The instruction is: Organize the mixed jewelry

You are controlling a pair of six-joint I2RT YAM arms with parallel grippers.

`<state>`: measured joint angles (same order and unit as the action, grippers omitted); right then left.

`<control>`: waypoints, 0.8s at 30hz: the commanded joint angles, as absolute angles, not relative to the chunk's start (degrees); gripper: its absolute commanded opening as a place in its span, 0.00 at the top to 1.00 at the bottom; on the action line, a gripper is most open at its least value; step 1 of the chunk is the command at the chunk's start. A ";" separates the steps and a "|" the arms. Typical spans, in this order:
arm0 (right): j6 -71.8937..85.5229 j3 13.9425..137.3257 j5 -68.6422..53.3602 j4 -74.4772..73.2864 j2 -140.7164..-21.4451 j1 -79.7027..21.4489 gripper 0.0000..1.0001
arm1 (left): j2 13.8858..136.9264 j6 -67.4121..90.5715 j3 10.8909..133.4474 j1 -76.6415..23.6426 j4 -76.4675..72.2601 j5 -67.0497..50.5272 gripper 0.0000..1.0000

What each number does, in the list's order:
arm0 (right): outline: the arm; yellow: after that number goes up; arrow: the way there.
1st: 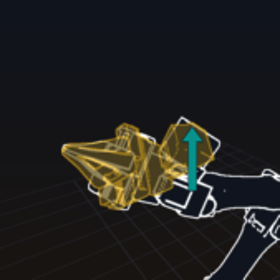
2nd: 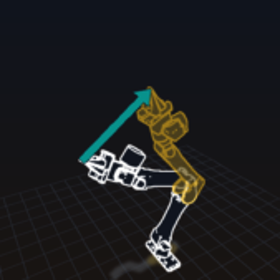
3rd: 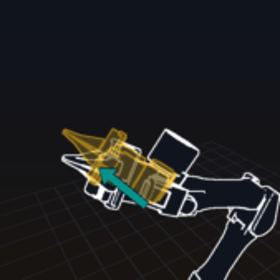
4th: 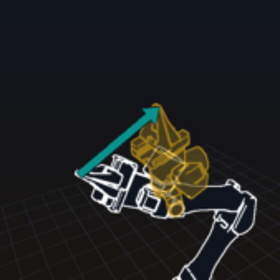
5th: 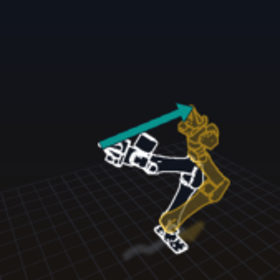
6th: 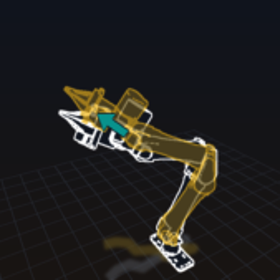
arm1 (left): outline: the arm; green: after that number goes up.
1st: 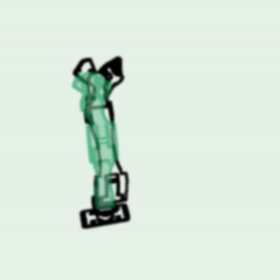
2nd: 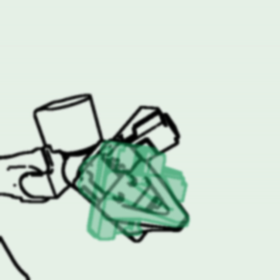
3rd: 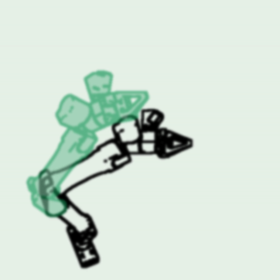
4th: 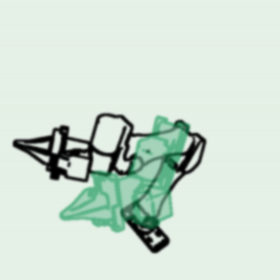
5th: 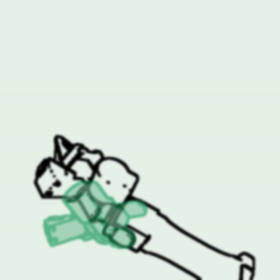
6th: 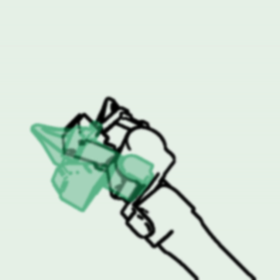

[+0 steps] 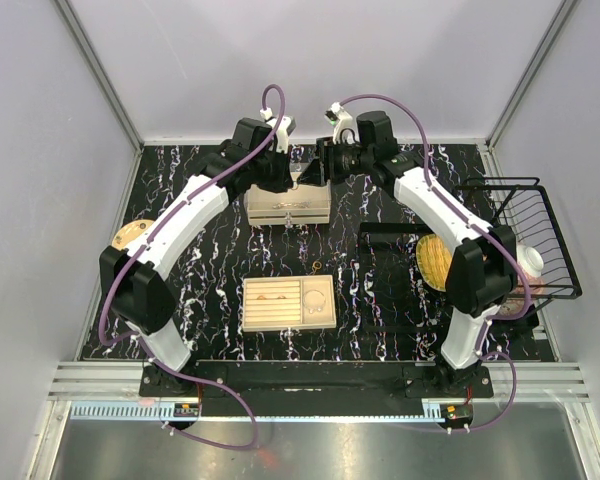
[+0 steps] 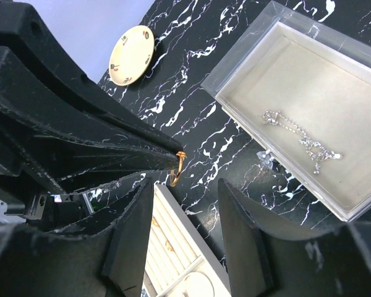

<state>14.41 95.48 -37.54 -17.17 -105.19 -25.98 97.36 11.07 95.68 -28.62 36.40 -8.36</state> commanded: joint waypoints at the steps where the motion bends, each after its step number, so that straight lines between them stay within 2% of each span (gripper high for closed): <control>1: 14.68 98.61 -37.18 -15.12 -106.08 -26.81 0.49 | 97.47 12.66 98.35 -28.83 35.24 -8.35 1.00; 18: 13.18 98.88 -36.56 -16.08 -106.44 -28.39 0.58 | 97.74 13.62 97.73 -28.83 35.42 -9.05 1.00; 24: 12.92 98.96 -36.39 -16.26 -106.79 -28.65 0.65 | 97.82 14.06 97.73 -28.83 35.51 -9.40 1.00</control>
